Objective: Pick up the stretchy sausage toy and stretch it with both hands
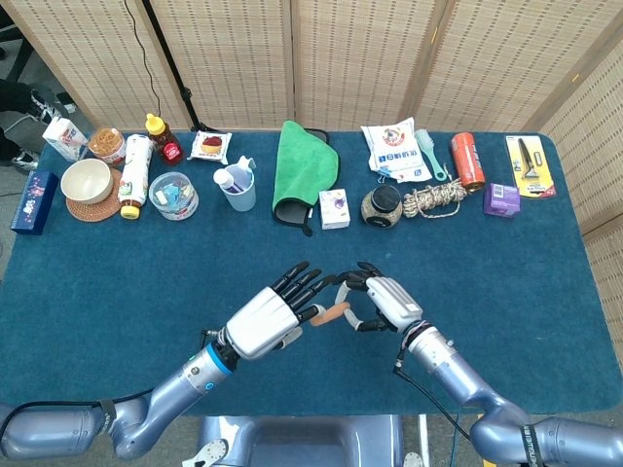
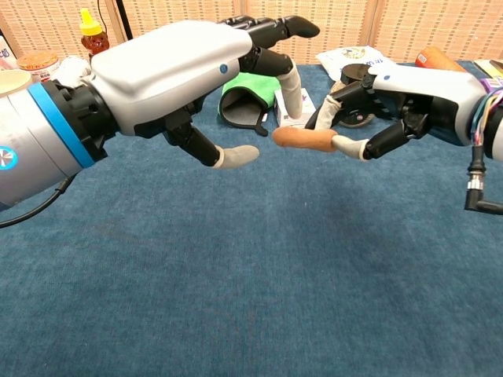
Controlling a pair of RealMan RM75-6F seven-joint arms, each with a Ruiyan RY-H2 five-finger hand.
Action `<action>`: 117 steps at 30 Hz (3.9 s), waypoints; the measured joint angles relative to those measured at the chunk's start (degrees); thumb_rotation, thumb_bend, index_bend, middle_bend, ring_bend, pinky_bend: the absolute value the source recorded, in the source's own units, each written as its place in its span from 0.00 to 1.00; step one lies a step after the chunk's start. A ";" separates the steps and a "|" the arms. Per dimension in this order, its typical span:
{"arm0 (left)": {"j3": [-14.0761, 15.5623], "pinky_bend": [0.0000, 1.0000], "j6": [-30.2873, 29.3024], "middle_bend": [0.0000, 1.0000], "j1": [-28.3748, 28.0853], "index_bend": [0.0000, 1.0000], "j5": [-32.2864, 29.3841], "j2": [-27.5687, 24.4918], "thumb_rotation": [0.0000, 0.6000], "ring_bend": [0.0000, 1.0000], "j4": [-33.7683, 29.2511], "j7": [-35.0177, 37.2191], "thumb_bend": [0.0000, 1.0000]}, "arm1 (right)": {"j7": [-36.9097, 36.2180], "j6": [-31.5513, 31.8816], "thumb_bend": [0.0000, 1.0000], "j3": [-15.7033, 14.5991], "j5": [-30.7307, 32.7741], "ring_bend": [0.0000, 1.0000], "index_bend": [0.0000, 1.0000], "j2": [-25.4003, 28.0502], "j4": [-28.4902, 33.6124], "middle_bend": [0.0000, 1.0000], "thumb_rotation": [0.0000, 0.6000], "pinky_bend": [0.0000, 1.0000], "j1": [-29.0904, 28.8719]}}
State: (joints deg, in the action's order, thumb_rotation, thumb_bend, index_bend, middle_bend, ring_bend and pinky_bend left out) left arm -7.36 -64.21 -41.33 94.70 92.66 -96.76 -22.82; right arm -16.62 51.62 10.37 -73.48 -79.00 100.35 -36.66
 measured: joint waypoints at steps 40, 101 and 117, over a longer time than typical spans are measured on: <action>1.31 0.03 -2.01 0.09 0.14 0.47 -0.83 2.00 1.00 0.02 1.50 1.16 0.29 | -0.02 -0.74 0.53 0.41 1.09 0.23 0.66 -3.00 0.36 0.27 1.00 0.00 -1.37; 0.55 0.05 -3.66 0.22 0.01 0.66 -0.72 1.33 1.00 0.11 1.06 3.29 0.46 | -1.24 -1.79 0.54 -0.62 0.24 0.26 0.68 -2.84 -1.37 0.29 1.00 0.00 -1.57; -1.15 0.13 -4.38 0.29 -0.35 0.73 -1.02 -2.18 1.00 0.17 1.83 6.11 0.50 | -1.41 -1.29 0.54 -0.68 1.05 0.28 0.70 -1.39 -2.86 0.31 1.00 0.00 -0.63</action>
State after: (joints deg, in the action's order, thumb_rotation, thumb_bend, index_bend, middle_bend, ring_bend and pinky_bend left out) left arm -8.51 -68.59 -41.68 93.68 90.48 -94.92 -16.71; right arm -18.03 50.33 9.69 -72.43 -80.39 97.49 -37.29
